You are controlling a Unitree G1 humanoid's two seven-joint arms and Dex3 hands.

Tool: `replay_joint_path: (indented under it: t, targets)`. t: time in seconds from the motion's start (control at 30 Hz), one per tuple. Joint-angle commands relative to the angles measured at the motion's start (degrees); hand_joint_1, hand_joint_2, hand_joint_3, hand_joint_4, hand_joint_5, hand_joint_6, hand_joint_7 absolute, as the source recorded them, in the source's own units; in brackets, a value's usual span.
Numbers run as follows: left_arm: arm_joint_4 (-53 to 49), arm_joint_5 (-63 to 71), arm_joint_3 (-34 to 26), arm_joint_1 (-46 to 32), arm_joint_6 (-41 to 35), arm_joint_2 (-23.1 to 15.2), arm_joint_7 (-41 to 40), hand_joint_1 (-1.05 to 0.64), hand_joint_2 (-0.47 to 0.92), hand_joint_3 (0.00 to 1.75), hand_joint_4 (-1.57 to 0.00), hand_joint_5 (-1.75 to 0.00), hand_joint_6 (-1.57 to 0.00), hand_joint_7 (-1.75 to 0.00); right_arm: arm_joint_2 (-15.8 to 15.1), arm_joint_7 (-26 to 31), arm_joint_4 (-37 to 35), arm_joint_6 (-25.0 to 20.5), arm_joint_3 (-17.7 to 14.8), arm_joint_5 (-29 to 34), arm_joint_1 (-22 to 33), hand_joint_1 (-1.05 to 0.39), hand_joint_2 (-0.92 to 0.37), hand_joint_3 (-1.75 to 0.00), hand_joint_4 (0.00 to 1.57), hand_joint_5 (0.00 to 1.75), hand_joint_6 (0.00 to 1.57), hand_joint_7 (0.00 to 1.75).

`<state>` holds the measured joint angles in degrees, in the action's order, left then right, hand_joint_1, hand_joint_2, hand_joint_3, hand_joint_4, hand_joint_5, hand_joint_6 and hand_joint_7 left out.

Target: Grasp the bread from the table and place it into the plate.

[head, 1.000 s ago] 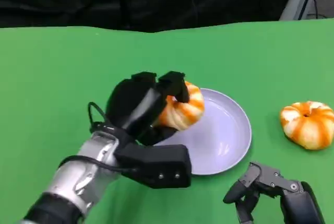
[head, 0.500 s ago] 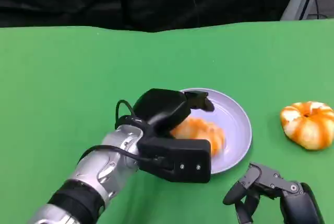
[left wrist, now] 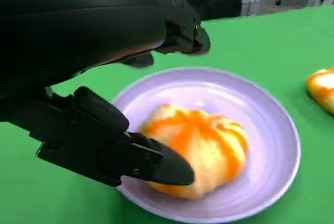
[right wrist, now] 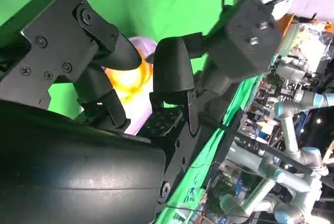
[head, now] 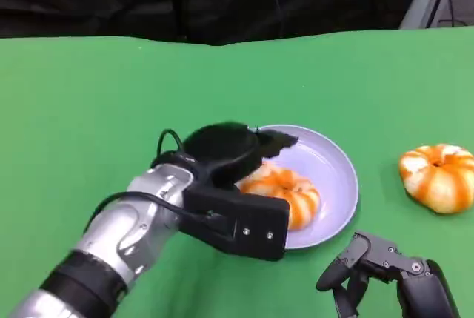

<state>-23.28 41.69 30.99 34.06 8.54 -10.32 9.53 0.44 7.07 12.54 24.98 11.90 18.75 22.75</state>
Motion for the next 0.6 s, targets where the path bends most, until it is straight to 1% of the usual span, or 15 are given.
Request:
replay_joint_path:
  t: [0.03,0.1,0.23,0.27,0.3,0.33,0.4,0.47,0.5,0.53,0.6]
  targets:
    - [8.02,-6.19,-4.59,-5.45,1.14,-2.79,1.90,-0.71,0.92,0.28,-0.13,-0.29,-0.21,-0.09,-0.17,0.24,1.17,-0.65,-0.15,-0.19,0.37,-0.02,-0.30,-1.36,0.84,1.69,0.84,1.30]
    - [11.40,-10.03,-7.30,-8.31,1.89,-3.26,1.91,-0.63,0.92,0.27,-0.21,-0.35,-0.28,-0.11,0.02,-0.06,1.17,-1.03,-0.09,-1.07,0.19,-0.01,-0.30,-1.36,0.84,1.70,0.84,1.30]
    - [16.79,-16.49,-11.50,-13.49,2.72,-4.12,3.15,-0.57,0.92,0.30,-0.27,-0.45,-0.36,-0.11,-0.12,0.33,0.94,-0.76,-0.17,-0.53,-0.22,-0.01,-0.29,-1.37,0.84,1.71,0.84,1.31]
    - [19.19,-20.12,-13.81,-16.33,3.15,-4.42,3.56,-0.55,0.92,0.30,-0.30,-0.48,-0.39,-0.12,-0.03,0.28,0.96,-0.87,-0.07,-0.71,-0.19,-0.01,-0.30,-1.37,0.84,1.71,0.84,1.31]
    - [21.52,-23.73,-15.93,-18.97,2.93,-4.49,4.26,-0.52,0.92,0.29,-0.33,-0.56,-0.44,-0.13,0.06,0.13,0.98,-0.96,0.05,-1.10,-0.17,-0.01,-0.30,-1.38,0.84,1.70,0.84,1.31]
    - [23.48,-26.87,-17.68,-21.22,2.66,-4.53,5.01,-0.49,0.92,0.28,-0.33,-0.68,-0.49,-0.12,0.09,-0.07,0.94,-1.02,0.13,-1.57,-0.17,-0.01,-0.30,-1.38,0.83,1.70,0.84,1.32]
    - [26.37,-30.53,-19.91,-24.54,2.41,-4.79,5.88,-0.47,0.92,0.28,-0.33,-0.76,-0.52,-0.12,0.02,-0.17,1.01,-1.12,0.16,-1.72,-0.14,-0.01,-0.29,-1.39,0.83,1.70,0.83,1.32]
    - [28.73,-32.48,-21.72,-27.76,3.24,-5.43,6.05,-0.40,0.92,0.27,-0.41,-0.85,-0.60,-0.15,-0.06,-0.04,1.18,-1.14,0.12,-1.37,-0.11,-0.02,-0.29,-1.38,0.83,1.70,0.83,1.33]
    - [29.61,-33.60,-22.70,-29.55,3.88,-5.50,5.88,-0.39,0.92,0.27,-0.42,-0.87,-0.61,-0.16,-0.12,-0.06,1.16,-1.02,0.10,-1.40,-0.14,-0.02,-0.30,-1.38,0.82,1.71,0.83,1.33]
    - [30.08,-34.23,-23.28,-30.58,4.24,-5.45,5.83,-0.31,0.92,0.25,-0.46,-0.92,-0.66,-0.18,-0.16,-0.09,1.13,-0.93,0.09,-1.50,-0.16,-0.02,-0.30,-1.38,0.82,1.70,0.83,1.33]
    - [30.57,-34.87,-23.82,-31.55,4.49,-5.36,5.87,-0.27,0.92,0.24,-0.48,-0.94,-0.68,-0.19,-0.20,-0.13,1.09,-0.85,0.09,-1.59,-0.18,-0.02,-0.30,-1.37,0.81,1.70,0.82,1.33]
